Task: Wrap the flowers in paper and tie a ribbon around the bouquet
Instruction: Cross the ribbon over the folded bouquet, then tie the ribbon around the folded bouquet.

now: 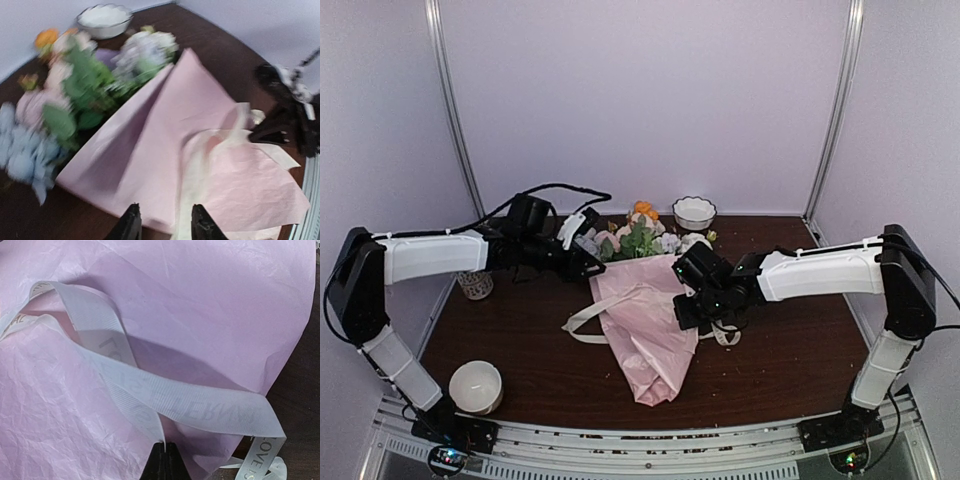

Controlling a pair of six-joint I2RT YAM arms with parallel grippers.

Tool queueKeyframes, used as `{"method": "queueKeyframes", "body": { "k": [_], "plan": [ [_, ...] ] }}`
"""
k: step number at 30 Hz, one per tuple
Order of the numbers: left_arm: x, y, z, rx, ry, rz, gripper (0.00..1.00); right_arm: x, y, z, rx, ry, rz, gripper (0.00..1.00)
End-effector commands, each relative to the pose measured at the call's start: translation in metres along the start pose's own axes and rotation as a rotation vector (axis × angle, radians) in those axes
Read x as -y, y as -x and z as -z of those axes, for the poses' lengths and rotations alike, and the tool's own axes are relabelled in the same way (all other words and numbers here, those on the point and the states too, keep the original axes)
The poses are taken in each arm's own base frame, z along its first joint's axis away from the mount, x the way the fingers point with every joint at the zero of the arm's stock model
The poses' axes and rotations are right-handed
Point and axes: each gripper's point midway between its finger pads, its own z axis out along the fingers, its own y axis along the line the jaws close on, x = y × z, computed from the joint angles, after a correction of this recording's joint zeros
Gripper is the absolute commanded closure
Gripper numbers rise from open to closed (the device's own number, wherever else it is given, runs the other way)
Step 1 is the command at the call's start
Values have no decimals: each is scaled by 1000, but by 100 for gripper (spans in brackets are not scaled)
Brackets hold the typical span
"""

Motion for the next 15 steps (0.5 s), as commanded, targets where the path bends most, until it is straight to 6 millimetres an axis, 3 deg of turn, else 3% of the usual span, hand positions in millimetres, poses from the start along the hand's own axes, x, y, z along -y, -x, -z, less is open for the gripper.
{"method": "queueKeyframes", "body": {
  "k": [1, 5, 10, 15],
  "plan": [
    [-90, -93, 15, -187, 305, 298, 66, -3, 7, 4, 22, 4, 18, 100],
    [-89, -127, 1, -284, 268, 295, 61, -2, 5, 2, 13, 2, 30, 100],
    [-54, -134, -11, -263, 171, 203, 51, 0, 3, 2, 15, 1, 29, 100],
    [-40, -144, -18, -261, 120, 179, 47, 0, 0, 0, 11, 7, 21, 100]
  ]
}}
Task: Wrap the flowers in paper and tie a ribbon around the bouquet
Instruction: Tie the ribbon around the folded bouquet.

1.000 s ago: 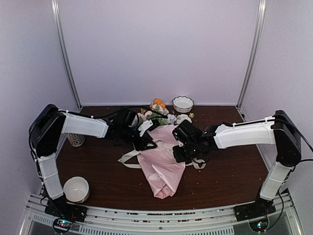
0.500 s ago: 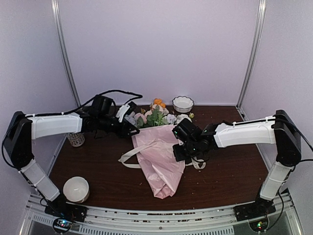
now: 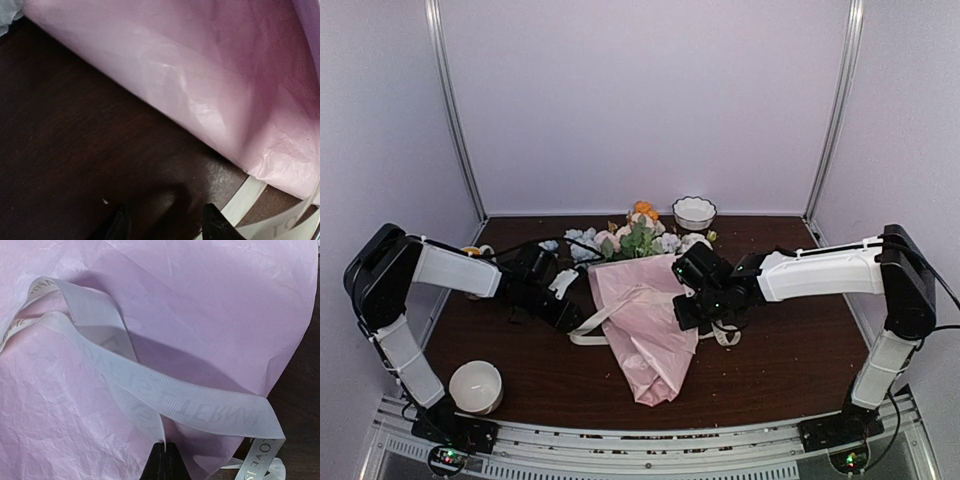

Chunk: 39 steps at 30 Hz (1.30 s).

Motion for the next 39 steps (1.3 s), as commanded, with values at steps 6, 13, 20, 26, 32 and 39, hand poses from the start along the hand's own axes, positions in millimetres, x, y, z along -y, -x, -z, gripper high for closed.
{"method": "queueKeyframes", "body": {
  "k": [6, 13, 20, 26, 32, 39],
  "plan": [
    [35, 15, 4, 75, -111, -145, 42, 1, 1, 2, 11, -3, 5, 100],
    [73, 9, 14, 109, -187, -275, 42, 0, 0, 0, 3, -4, 9, 100],
    [101, -1, 18, 109, -308, -354, 42, 2, -2, 0, -3, -9, 12, 100],
    [118, -17, 14, 64, -355, -436, 41, 3, -3, 0, -6, -13, 14, 100],
    [122, -24, 4, -3, -385, -479, 41, 3, -3, 0, -9, -15, 15, 100],
    [136, -27, 0, -32, -455, -557, 41, 1, -4, -1, -18, -8, 14, 100]
  ]
}}
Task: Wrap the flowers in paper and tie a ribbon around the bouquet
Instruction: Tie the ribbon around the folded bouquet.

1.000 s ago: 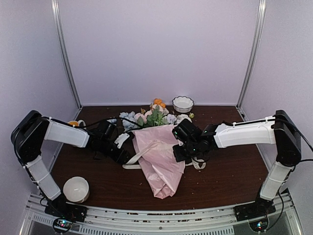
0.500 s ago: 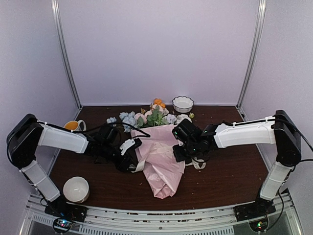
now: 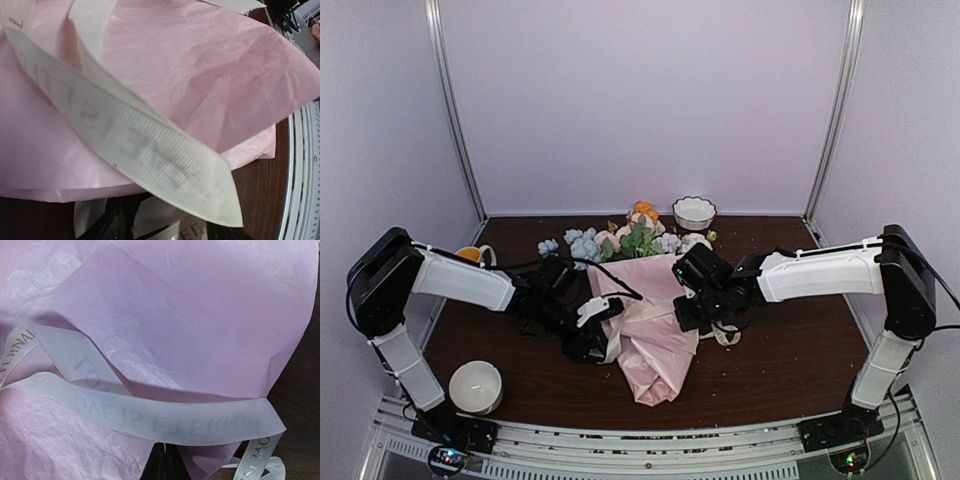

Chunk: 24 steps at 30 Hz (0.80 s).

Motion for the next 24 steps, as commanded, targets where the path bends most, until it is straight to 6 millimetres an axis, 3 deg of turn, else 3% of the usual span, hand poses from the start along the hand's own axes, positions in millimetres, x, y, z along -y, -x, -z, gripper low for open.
{"method": "queueKeyframes", "body": {
  "k": [1, 6, 12, 14, 21, 24],
  "plan": [
    [8, 9, -6, -9, -70, -78, 41, 0, 0, 0, -11, -2, 10, 100],
    [5, 4, -20, -43, -82, -84, 45, 2, -1, 1, -14, -13, 15, 100],
    [1, 12, -18, -18, -61, -73, 91, 1, -1, 2, -10, -8, 4, 100],
    [-1, 19, -12, 4, -27, -73, 100, 3, 0, 5, 0, -16, 4, 100],
    [-18, 30, 13, 100, 64, -16, 100, 14, 9, 18, 35, -26, -10, 100],
    [-14, 29, 17, 116, 35, -14, 100, 16, 10, 19, 40, -20, -15, 100]
  ]
}}
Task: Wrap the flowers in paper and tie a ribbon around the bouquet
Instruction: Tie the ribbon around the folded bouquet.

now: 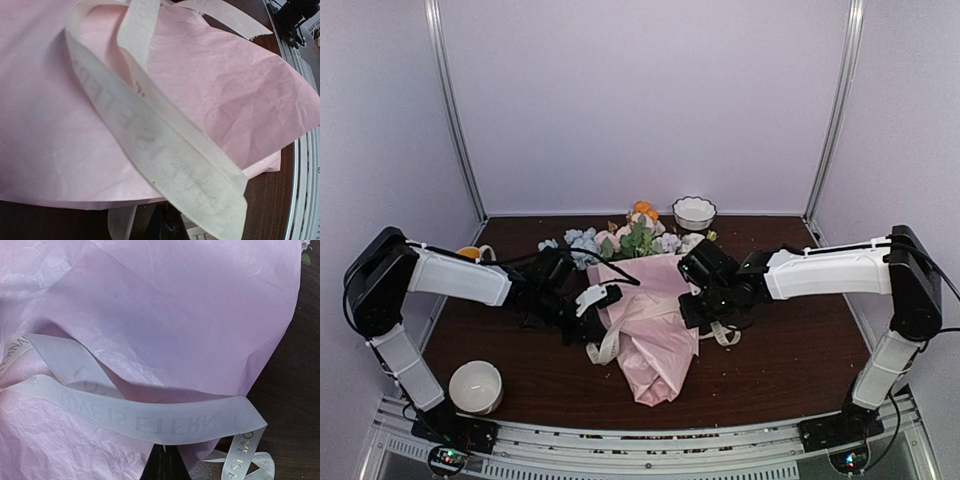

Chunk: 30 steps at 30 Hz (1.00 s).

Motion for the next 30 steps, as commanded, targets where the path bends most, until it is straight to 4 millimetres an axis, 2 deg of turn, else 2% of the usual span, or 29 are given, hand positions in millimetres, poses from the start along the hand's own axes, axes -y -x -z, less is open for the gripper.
{"method": "queueKeyframes", "body": {
  "k": [1, 3, 7, 10, 14, 17, 22, 25, 28, 30],
  "plan": [
    [3, 10, 9, 65, -25, 2, 100, 7, 9, 11, 40, -5, -7, 100],
    [13, 8, 6, 63, -60, -16, 99, 6, 7, 8, 30, 1, -6, 100],
    [28, 5, 0, 59, -125, -49, 79, 4, 4, 4, 17, 10, -7, 100],
    [39, 9, 4, 66, -183, -59, 66, 3, 4, 4, 18, 16, -7, 100],
    [52, 10, 10, 72, -208, -73, 56, 3, 3, 3, 14, 13, -5, 100],
    [55, 8, 4, 38, -225, -71, 52, 2, 4, 2, 11, 16, -5, 100],
    [62, 16, 0, 24, -213, -124, 48, 1, 3, 1, 8, 22, -6, 100],
    [64, 25, -4, 37, -203, -135, 42, 1, 2, -1, 7, 24, -9, 100],
    [69, 36, -10, 63, -200, -145, 41, 1, 0, -3, -1, 23, -9, 100],
    [58, 35, -17, 43, -143, -119, 42, 1, 0, -3, -2, 23, -7, 100]
  ]
}}
